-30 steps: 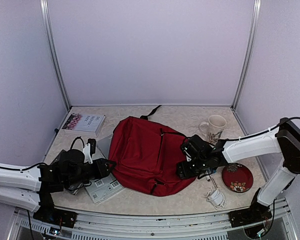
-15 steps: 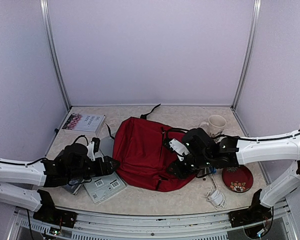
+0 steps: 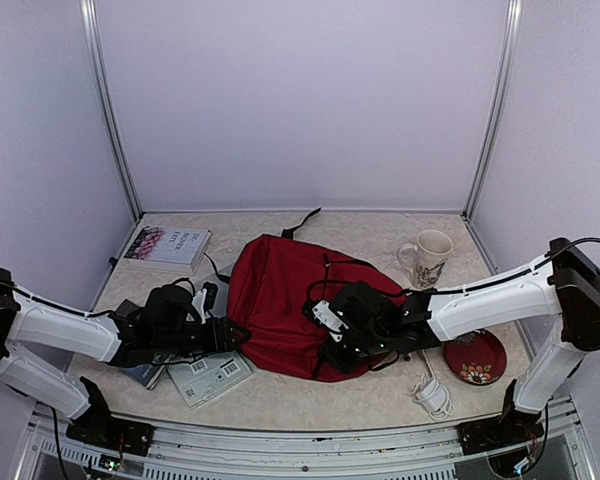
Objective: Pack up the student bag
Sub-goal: Grab the largest pocket of the student bag.
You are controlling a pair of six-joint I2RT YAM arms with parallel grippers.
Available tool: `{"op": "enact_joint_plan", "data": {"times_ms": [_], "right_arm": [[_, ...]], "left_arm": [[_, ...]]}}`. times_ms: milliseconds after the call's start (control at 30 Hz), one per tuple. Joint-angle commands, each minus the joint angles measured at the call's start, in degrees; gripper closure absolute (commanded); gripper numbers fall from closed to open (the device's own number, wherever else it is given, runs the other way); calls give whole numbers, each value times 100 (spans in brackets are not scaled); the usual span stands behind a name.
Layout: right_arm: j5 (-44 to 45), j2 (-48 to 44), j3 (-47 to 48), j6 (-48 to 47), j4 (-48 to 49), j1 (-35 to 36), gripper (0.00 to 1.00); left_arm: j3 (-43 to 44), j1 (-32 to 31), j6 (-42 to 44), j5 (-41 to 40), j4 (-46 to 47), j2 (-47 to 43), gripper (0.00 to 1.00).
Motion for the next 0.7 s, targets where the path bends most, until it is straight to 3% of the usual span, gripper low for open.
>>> {"op": "enact_joint_plan", "data": {"times_ms": [0, 67, 200, 667], "right_arm": [[140, 210, 40, -62, 111, -133, 77], [95, 300, 200, -89, 128, -148, 76], [139, 464, 455, -120, 67, -148, 77], [1034, 534, 266, -104, -15, -217, 81]], "left_arm": [[-41, 34, 32, 229, 395, 124, 51], [-68, 27, 21, 336, 518, 91, 58], [-49, 38, 114, 282, 441, 74, 62], [-248, 135, 278, 177, 295, -311, 65]]}}
